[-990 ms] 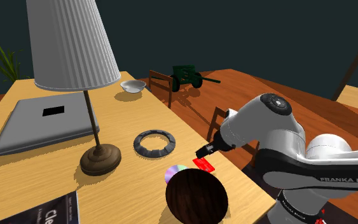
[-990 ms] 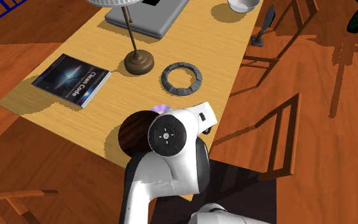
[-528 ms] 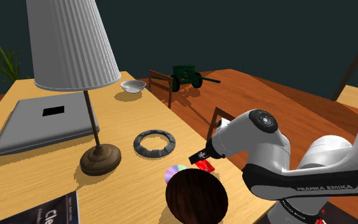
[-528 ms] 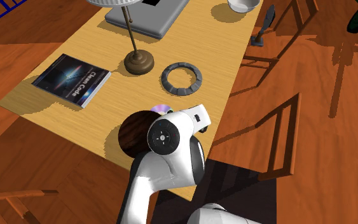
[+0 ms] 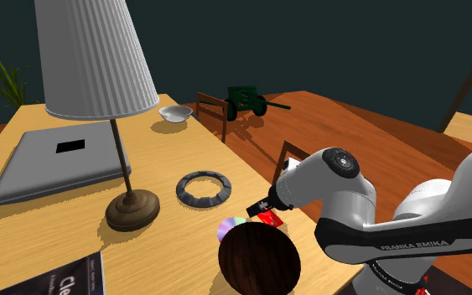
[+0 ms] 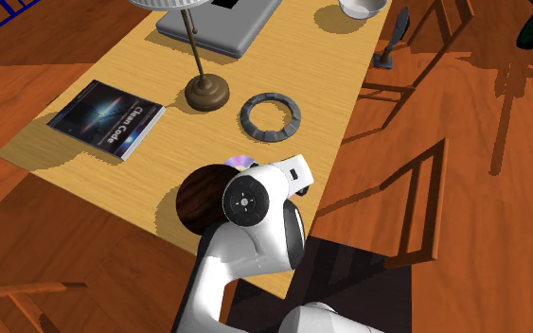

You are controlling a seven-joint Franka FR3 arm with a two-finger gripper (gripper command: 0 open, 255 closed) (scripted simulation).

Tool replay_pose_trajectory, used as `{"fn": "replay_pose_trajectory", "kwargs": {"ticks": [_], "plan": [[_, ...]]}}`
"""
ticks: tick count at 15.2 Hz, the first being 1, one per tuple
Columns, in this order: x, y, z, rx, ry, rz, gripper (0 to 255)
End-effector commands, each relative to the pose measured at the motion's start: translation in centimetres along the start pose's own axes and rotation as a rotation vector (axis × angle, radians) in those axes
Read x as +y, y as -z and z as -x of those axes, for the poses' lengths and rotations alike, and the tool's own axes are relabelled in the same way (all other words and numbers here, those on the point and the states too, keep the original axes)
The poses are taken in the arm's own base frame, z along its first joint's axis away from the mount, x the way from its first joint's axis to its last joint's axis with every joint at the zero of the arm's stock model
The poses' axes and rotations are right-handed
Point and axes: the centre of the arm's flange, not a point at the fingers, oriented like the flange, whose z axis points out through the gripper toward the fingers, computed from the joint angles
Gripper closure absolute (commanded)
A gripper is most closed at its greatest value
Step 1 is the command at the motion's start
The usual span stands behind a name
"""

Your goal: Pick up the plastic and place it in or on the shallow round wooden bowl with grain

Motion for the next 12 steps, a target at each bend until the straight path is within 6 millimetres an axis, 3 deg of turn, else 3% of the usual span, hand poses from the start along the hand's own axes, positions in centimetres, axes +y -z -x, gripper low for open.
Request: {"fn": "replay_pose_trajectory", "kwargs": {"ticks": [1,2,12], "plan": [[0.0,0.0,0.0,0.0,0.0,0.0,0],[0.0,0.0,0.0,0.0,0.0,0.0,255],[0.0,0.44,-0.29,0.0,0.0,0.0,255]]}}
